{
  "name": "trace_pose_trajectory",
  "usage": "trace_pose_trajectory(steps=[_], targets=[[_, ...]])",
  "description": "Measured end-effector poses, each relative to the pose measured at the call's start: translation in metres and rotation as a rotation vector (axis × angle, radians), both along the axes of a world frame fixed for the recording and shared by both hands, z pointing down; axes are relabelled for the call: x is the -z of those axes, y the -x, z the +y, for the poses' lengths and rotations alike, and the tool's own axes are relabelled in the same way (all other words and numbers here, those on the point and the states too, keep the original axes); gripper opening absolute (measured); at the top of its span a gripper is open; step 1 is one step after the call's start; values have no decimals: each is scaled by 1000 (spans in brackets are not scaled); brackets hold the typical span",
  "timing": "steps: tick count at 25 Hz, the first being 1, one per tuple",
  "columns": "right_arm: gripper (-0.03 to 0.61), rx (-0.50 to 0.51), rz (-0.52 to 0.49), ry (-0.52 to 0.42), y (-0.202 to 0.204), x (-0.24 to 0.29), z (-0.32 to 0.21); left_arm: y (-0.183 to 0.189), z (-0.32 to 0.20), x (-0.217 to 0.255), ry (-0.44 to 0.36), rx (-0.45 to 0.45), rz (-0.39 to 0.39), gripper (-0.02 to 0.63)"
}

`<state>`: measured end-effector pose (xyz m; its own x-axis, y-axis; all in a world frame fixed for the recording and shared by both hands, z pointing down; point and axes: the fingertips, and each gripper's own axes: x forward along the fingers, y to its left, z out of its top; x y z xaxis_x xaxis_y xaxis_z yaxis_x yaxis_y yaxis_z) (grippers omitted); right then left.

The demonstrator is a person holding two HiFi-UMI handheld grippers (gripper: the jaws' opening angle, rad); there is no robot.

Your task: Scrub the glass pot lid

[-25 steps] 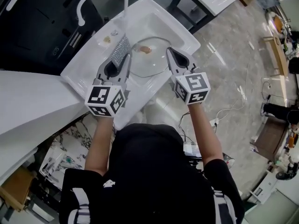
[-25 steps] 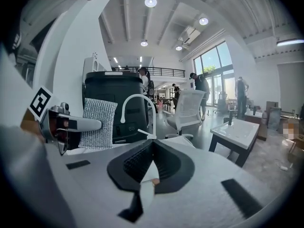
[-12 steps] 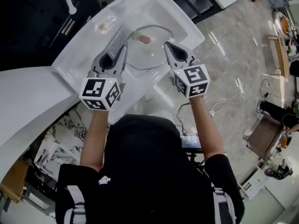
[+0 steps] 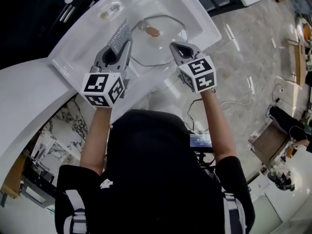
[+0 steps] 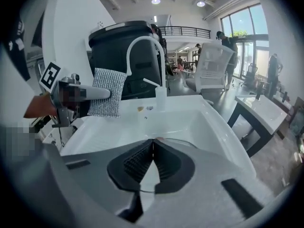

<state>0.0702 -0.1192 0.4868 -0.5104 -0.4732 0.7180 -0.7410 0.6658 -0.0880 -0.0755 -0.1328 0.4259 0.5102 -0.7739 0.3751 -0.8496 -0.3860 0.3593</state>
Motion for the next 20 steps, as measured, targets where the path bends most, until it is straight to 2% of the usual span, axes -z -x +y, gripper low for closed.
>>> trace_pose_trajectory(steps=[3,5,9,16,20], targets=[[-7,28,28,53,-5,-18,0,-3,-1,-11,25,-1,0,74],[57,52,60,98,-11,-32,5,-7,0,-16,44,-1,-1,74],[132,103,122,151,-18,-54,7,-12,-2,-28,74,2,6,74],[296,161,179,194,-28,-82,5,-21,1,-43,107,-14,-41,74],[319,158,162,213,-28,-90,5,-24,6,-53,139,-22,-44,74]])
